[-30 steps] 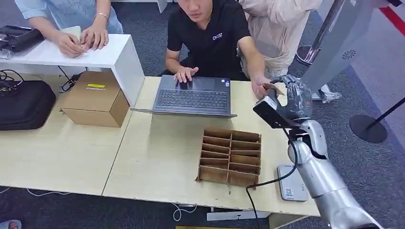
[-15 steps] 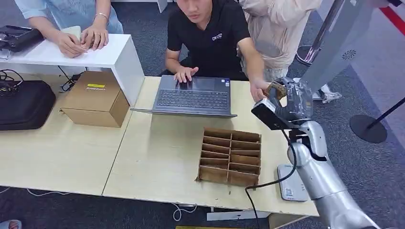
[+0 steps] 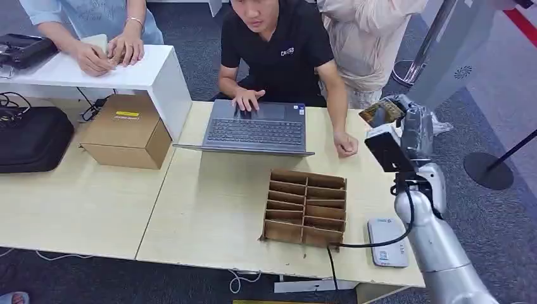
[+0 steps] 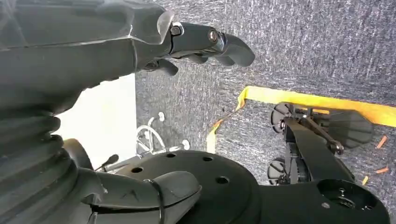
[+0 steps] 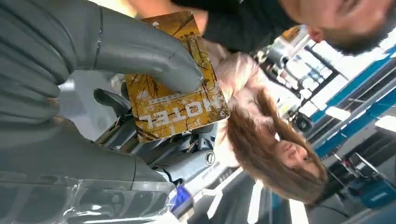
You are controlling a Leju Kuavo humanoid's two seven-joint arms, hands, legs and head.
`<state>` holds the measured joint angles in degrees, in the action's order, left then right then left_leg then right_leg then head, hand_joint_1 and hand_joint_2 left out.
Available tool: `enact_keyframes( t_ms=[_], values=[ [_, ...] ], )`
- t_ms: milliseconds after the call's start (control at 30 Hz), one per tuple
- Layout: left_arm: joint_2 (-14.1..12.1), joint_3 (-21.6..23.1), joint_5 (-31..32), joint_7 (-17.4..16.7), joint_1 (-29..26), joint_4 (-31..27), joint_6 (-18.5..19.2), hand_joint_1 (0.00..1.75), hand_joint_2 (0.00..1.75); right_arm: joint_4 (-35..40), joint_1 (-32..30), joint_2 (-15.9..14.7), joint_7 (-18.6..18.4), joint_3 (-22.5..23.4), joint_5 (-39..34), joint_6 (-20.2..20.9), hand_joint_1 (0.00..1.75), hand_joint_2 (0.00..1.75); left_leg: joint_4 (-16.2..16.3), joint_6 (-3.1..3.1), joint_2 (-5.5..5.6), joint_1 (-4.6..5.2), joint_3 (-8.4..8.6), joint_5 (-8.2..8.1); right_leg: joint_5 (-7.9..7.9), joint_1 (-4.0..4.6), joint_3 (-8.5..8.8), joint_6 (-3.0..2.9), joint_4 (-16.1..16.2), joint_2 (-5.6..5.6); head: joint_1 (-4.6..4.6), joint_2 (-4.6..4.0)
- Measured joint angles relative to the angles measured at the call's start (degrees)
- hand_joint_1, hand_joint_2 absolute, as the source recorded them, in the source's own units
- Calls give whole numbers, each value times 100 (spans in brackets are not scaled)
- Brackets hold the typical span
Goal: Pass the card to the sensor for recognition and then transmit it.
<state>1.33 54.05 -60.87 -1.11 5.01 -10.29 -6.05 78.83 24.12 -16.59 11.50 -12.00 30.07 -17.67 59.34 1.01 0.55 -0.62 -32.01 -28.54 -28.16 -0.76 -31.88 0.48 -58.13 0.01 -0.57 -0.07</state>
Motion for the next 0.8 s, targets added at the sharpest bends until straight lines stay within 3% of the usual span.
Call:
enact_keyframes(
  t_ms=[100, 233, 500, 633, 800],
  values=[
    [0, -2, -35, 0, -21, 0, -7, 0, 175, 230, -144, -136, 41, 292, -678, 378, 175, 175, 1, 0, 8, 0, -5, 0, 0, -1, -3, 0, 1, -6, 0, 0],
    [0, -2, -127, 2, -53, 0, -15, 0, 175, 381, -443, -369, 48, 913, -1819, 1261, 175, 175, 4, -1, 11, 1, -9, 0, 0, -1, -3, 1, 3, -11, 2, 0],
    [-7, -2, -254, 4, -94, 0, -9, 0, 175, 577, -1498, -472, -106, 2300, -2851, 2695, 175, 175, 4, -3, 18, 0, -19, -3, -1, 0, -12, 1, 4, -20, 0, 0],
    [-7, -2, -300, 2, -104, 0, -22, 0, 175, 685, -2050, -479, -348, 2742, -3097, 3086, 175, 175, 2, -3, 18, -1, -25, -4, -2, 1, -16, 1, 3, -22, 2, 0],
    [-4, -2, -326, 0, -114, 2, -50, 0, 175, 733, -2418, -477, -555, 2975, -3066, 3249, 175, 175, 1, -3, 11, -1, -23, -3, -1, 1, -16, 1, 3, -12, 2, 0]
  ],
)
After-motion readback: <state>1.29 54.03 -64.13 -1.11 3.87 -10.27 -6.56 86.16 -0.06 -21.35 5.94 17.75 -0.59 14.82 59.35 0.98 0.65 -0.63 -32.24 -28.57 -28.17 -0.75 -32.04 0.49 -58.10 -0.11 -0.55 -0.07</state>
